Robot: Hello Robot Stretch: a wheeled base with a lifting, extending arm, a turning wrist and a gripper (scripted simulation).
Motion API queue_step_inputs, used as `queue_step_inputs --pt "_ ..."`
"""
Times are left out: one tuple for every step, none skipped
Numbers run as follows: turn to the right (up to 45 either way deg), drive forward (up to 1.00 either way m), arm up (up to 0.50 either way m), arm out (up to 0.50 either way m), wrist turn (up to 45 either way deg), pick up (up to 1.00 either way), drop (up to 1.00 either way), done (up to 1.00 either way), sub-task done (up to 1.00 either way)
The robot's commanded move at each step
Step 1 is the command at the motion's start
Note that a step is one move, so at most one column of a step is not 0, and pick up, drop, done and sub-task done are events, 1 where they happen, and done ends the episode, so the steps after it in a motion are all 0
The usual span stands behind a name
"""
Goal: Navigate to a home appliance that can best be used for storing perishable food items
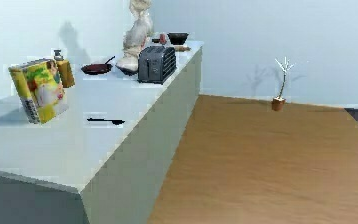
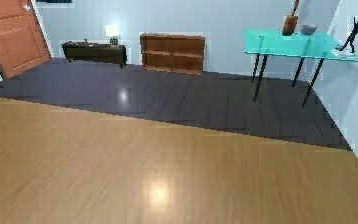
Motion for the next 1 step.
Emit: queue_step_inputs --pt "-45.0 0.00 0.00 0.00 0.0 0.00 0.00 0.00 0.00"
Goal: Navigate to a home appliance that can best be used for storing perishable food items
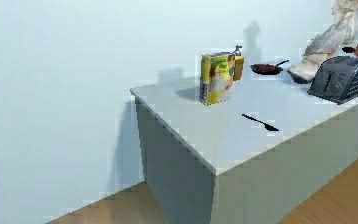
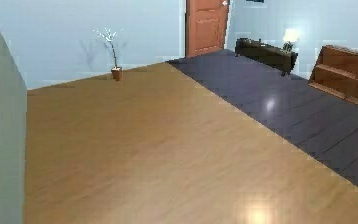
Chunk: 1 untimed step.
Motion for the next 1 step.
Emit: queue_step_inputs --pt "-45.0 0.00 0.00 0.00 0.0 0.00 0.00 0.00 0.00"
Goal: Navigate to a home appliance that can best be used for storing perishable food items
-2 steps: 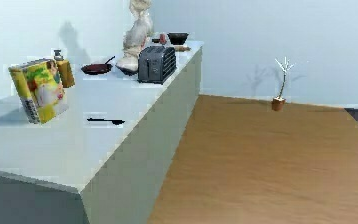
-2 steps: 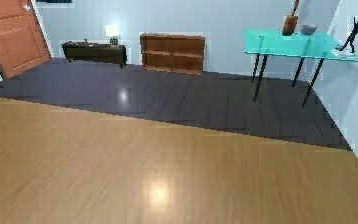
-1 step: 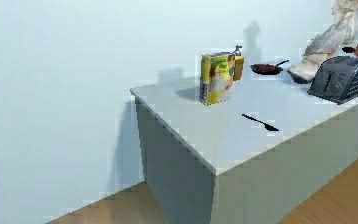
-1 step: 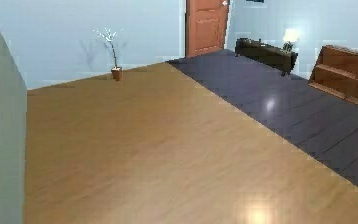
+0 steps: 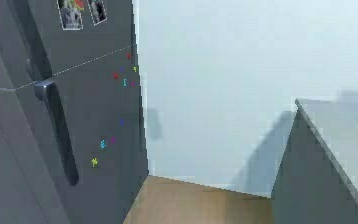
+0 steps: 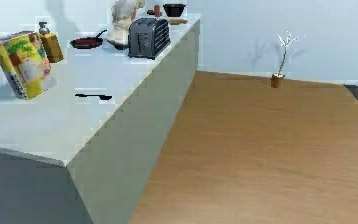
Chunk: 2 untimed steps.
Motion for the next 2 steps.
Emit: queue_step_inputs --pt "-33.0 0.00 0.00 0.00 0.0 0.00 0.00 0.00 0.00" --pt "0.0 0.00 0.00 0.00 0.0 0.00 0.00 1.00 0.00"
